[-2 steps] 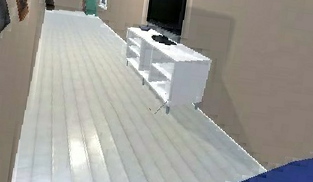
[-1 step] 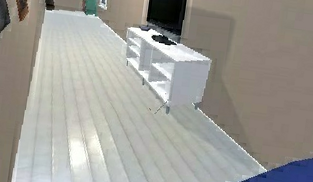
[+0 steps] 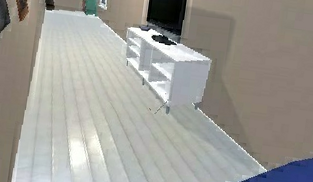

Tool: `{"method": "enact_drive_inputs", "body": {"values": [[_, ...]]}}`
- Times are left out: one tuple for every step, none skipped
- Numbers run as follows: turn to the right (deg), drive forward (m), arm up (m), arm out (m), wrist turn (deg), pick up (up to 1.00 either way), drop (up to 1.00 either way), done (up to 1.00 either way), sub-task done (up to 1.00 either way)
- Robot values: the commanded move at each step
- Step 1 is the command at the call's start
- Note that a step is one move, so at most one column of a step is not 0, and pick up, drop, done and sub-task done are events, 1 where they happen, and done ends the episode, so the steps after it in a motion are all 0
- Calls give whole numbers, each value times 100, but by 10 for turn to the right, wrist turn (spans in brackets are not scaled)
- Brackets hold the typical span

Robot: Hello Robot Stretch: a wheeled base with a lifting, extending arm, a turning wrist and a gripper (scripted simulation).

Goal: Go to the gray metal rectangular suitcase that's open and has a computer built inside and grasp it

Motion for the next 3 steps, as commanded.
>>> {"method": "enact_drive_inputs", "body": {"values": [[0,0,0,0,450,0,0,0,0],[0,0,0,0,240,0,0,0,0],[0,0,-30,0,0,0,0,0,0]]}}
